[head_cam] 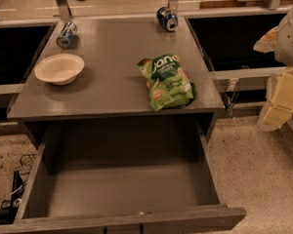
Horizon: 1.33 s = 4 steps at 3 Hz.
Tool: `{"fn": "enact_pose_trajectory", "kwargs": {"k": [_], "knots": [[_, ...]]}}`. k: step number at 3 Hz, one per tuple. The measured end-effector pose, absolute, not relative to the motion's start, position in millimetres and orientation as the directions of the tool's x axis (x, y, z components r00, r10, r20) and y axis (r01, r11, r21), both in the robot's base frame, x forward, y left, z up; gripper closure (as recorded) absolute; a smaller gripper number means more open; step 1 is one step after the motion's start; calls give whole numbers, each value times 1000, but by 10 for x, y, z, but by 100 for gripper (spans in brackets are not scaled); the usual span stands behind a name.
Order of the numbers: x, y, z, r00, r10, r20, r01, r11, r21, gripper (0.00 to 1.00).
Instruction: Place green rice chip bag into top drawer
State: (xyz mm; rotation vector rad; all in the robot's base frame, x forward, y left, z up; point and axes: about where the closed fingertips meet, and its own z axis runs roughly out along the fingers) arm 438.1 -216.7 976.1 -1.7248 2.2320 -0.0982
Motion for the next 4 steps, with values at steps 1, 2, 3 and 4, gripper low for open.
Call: {"fn": "enact_pose_trajectory", "kwargs": {"k": [1,2,3,4], "knots": [[4383,-2166,9762,-221,-953,-207,-931,269,-245,0],[4530,-2092,9776,-192,-956,-224,-936,247,-251,0],[4822,-1894,9720,-132,-963,-236,-954,188,-232,0],[5240,-1676,9624,-65,-963,-263,-972,121,-202,0]]}}
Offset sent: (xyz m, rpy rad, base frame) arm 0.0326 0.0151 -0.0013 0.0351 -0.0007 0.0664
